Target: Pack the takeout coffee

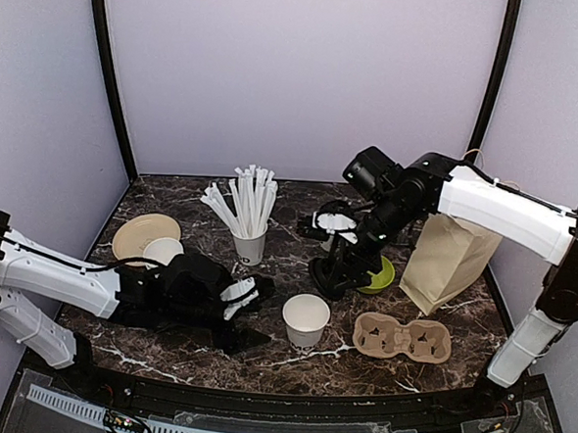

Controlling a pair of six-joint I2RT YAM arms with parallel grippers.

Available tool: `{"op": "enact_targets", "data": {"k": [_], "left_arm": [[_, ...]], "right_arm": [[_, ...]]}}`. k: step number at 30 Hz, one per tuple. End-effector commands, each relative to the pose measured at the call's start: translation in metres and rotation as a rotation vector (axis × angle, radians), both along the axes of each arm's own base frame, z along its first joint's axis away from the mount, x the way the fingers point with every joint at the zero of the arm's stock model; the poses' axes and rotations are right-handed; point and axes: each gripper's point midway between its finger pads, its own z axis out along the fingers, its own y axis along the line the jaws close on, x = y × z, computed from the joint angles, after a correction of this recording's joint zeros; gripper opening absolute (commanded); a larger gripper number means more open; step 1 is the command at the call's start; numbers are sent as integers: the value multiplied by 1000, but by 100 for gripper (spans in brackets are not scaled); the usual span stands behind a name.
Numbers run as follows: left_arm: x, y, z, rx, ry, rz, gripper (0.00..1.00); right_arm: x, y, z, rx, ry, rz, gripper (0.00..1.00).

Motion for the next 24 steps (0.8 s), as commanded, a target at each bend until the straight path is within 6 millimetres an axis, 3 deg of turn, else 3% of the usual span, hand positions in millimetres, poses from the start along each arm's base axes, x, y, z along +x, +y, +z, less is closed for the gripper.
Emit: {"op": "enact_targets", "data": {"k": [1, 4, 8, 13, 24], "left_arm": [[8, 19, 31, -48, -35, 116, 75], [18, 24, 59, -103, -92, 172, 75], [26, 31, 76, -145, -129, 231, 74], [31, 43, 87, -194, -156, 291, 74], [36, 56, 89, -204, -196, 344, 74]], "right_arm": [[-3, 17, -3, -70, -67, 72, 72], [-9, 23, -15, -135, -74, 116, 72], [-16, 28, -26, -194, -79, 148, 72], [-19, 31, -31, -233, -90, 160, 73], [-31, 34, -47, -300, -71, 202, 76]]}}
